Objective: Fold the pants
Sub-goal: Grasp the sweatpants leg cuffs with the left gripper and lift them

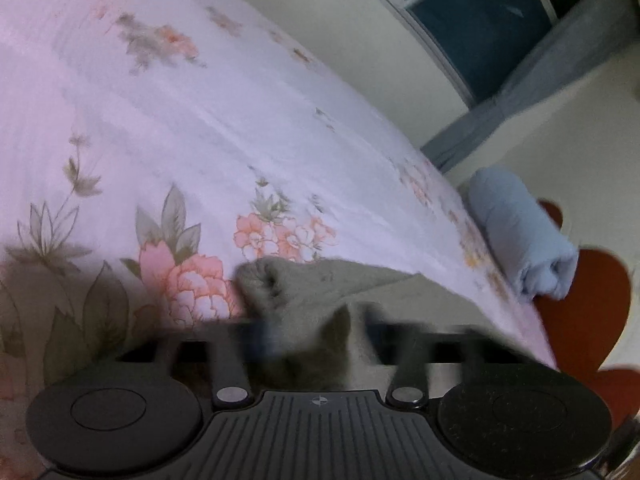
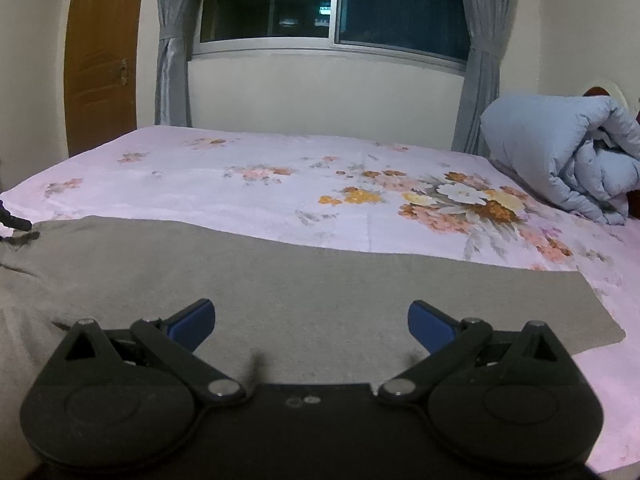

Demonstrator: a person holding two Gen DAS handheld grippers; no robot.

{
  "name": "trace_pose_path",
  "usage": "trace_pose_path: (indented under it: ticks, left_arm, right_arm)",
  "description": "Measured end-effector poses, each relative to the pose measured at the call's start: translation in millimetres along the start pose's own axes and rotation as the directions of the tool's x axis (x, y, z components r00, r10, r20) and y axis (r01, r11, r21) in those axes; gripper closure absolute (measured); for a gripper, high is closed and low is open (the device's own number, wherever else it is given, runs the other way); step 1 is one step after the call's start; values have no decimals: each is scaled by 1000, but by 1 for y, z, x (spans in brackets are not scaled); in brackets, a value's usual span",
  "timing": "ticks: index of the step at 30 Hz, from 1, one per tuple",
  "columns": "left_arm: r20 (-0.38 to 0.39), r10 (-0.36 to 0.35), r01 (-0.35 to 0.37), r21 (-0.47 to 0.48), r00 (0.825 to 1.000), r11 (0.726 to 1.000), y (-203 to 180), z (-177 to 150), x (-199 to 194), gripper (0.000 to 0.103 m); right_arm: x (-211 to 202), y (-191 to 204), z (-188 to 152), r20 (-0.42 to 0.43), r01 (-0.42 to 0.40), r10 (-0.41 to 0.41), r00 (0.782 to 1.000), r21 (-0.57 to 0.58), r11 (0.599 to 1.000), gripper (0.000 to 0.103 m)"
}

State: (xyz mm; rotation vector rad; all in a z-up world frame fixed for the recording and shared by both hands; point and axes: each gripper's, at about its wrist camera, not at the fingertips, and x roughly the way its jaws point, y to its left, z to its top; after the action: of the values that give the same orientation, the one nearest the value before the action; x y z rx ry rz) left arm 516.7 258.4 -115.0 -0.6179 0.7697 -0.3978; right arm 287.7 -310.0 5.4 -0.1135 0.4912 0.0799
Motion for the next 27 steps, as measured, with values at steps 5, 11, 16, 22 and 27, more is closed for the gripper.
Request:
trace_pose_path:
  ticks: [5,11,16,22,27]
  left_arm:
    - [61,-71,67,59,996,996,-23,9,-33,90]
    - [109,-102,92,96,989,991,-46,11,-61,90]
    - [101,-92,84,78,991,993,-42,6,-63,90]
    - [79,-62,57,65,995,996,-34,4,-51,90]
    - [63,-37,34,49,997,998,-28,4,-41,90]
  right_arm:
    - [10,-3,11,-23,-32,31,999,-17,999,6]
    - [66,-10,50,-121,-174,161,979,-104,979,12]
    - [133,-9,70,-223,-299,253,941,-206,932,47]
    - [188,-3,73,-317,-410,313,895,-312,857,68]
    - [206,-2,69,-401,-483,338,852,-351,802,85]
